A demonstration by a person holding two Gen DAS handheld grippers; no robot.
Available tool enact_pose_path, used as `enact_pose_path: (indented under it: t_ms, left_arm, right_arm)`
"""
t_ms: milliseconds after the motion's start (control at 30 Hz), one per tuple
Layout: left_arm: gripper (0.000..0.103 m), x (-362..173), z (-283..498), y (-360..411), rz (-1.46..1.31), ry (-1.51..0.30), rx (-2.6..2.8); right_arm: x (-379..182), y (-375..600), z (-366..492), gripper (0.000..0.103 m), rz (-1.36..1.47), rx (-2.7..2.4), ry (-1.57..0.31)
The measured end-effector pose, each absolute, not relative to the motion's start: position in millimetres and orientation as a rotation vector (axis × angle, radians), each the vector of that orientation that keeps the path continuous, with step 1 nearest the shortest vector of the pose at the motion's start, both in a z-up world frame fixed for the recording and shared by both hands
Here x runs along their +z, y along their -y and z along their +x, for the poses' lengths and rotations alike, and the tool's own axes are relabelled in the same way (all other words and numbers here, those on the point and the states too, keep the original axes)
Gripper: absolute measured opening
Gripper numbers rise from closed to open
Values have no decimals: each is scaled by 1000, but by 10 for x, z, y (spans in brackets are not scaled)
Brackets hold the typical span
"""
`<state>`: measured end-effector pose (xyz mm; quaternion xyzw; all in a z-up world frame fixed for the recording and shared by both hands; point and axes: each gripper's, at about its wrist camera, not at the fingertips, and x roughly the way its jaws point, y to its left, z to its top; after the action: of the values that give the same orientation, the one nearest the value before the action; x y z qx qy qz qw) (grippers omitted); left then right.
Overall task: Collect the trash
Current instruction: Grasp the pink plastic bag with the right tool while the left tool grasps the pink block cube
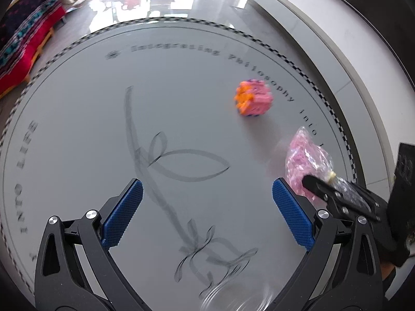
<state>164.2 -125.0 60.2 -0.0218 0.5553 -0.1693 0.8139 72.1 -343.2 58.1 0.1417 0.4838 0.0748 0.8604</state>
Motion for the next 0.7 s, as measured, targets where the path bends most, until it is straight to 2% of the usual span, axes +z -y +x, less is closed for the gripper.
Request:
enact_pose_path:
  t_ms: [567, 600, 667, 700]
  left_arm:
    - [97, 272, 2477, 2127, 11, -1213, -397]
    - [95, 264, 2485, 2173, 26, -1205, -390]
    - [83, 236, 2531, 2214, 49, -1186, -368]
    - [66, 224, 2544, 2224, 52, -1180, -361]
  right_arm:
    - [556, 3783, 725, 30, 314, 163, -995]
    - [556, 3790, 729, 30, 314, 166, -994]
    - [564, 3785, 761, 30, 314, 171, -995]
    - [566, 3788, 756, 30, 313, 172, -994]
